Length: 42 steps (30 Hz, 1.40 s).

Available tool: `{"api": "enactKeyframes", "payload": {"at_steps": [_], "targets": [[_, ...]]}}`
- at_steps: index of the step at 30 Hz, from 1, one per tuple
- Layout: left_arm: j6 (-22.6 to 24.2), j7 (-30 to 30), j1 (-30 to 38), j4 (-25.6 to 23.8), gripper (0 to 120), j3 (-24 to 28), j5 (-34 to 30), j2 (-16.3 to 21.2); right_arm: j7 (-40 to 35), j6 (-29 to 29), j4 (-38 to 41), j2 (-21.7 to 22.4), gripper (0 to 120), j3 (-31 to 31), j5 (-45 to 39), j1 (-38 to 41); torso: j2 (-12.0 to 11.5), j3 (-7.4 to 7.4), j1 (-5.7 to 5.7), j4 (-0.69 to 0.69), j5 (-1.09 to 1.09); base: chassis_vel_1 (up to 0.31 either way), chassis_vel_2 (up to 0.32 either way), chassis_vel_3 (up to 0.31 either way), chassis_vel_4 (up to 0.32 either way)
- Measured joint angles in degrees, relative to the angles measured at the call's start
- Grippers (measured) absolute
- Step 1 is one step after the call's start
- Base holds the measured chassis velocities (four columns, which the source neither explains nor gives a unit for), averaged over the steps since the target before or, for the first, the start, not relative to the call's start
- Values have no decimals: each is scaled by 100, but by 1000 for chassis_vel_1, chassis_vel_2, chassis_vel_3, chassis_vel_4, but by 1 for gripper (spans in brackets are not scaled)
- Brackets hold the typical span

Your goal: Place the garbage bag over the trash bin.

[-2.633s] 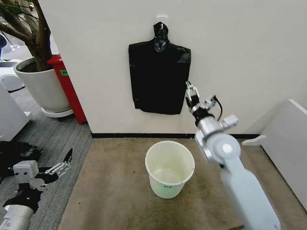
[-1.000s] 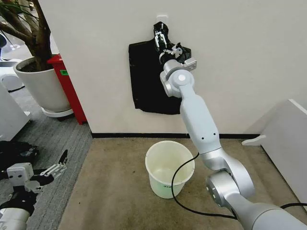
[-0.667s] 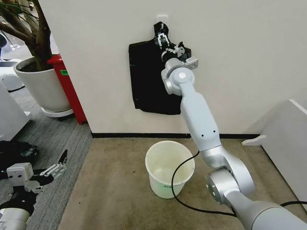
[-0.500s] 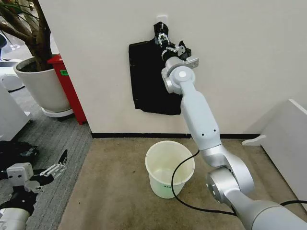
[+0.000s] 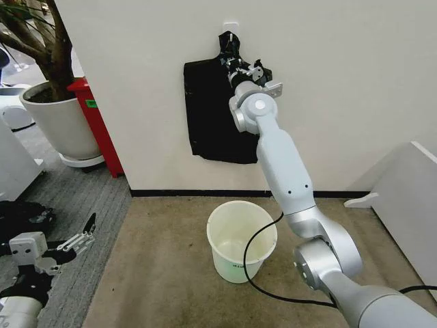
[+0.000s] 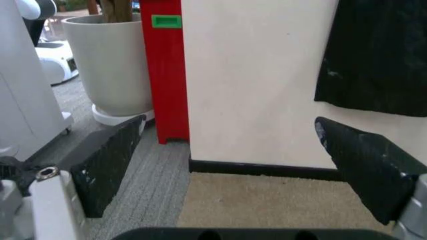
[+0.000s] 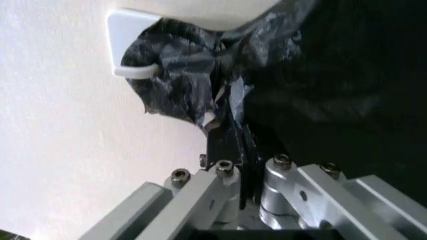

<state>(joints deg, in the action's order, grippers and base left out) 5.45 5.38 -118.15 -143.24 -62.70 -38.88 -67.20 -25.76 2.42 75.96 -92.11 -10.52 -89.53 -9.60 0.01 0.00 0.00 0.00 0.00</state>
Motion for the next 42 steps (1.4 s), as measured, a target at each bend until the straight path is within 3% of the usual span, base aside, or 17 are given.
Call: {"api": "enactKeyframes", "payload": {"at_steps": [13, 42], "targets": [[-6, 1, 35, 0, 100, 4, -4, 0, -1040, 188, 699, 353, 0, 298, -337, -300, -1, 0, 0, 1, 0, 0, 0, 0, 0], [-66, -5, 277, 1, 100, 88, -33, 3, -1482, 320, 2162, 1118, 0, 653, -414, -2285, -1, -1, 0, 0, 0, 0, 0, 0, 0]]}}
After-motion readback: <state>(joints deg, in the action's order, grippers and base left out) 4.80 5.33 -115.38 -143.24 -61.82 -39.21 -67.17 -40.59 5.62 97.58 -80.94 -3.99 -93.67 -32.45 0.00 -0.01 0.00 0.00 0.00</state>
